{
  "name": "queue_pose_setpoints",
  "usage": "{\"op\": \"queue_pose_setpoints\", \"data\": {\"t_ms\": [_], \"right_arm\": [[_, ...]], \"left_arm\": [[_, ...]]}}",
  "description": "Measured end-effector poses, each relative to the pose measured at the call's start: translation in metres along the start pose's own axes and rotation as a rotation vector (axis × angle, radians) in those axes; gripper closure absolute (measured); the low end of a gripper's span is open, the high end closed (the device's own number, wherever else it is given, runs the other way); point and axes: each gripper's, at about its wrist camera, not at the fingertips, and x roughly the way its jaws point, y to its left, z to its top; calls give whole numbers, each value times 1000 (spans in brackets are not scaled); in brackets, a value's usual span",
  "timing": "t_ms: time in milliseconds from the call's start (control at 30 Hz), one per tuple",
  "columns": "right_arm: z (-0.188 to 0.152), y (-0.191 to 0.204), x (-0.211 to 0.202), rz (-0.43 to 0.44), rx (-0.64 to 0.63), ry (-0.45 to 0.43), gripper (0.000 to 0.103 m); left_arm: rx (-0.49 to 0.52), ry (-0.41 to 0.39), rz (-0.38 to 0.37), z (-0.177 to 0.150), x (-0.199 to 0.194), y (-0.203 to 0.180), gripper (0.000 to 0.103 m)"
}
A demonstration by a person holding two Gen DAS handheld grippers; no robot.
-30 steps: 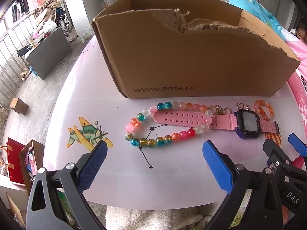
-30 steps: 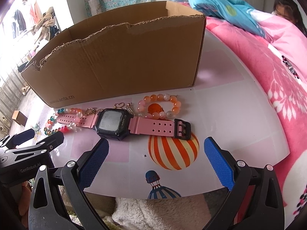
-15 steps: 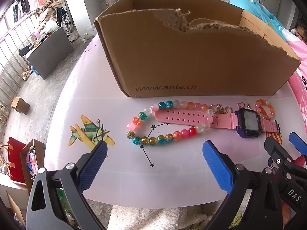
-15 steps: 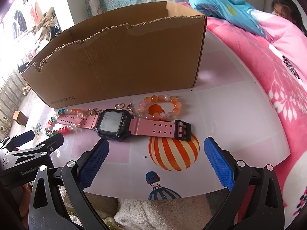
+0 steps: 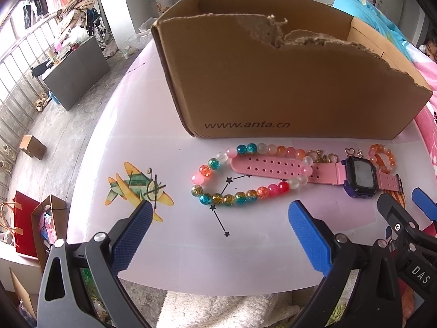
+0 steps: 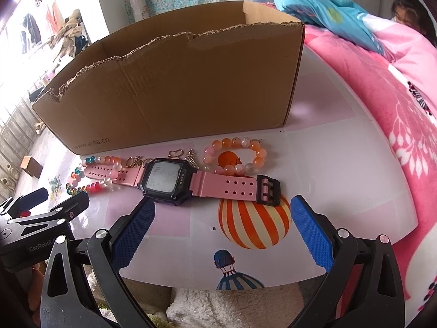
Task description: Organize jewelry
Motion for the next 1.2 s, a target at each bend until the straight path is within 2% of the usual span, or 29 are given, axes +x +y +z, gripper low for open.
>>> {"op": "queue_pose_setpoints", "data": {"t_ms": [600, 1200], "right_arm": [[0, 1, -3, 15, -3, 0, 7], [-1, -17, -8, 25, 16, -10, 7]], "left_arm": [[-8, 0, 22, -1, 0, 4, 6], [15, 2, 26, -2, -2, -6, 6]]}}
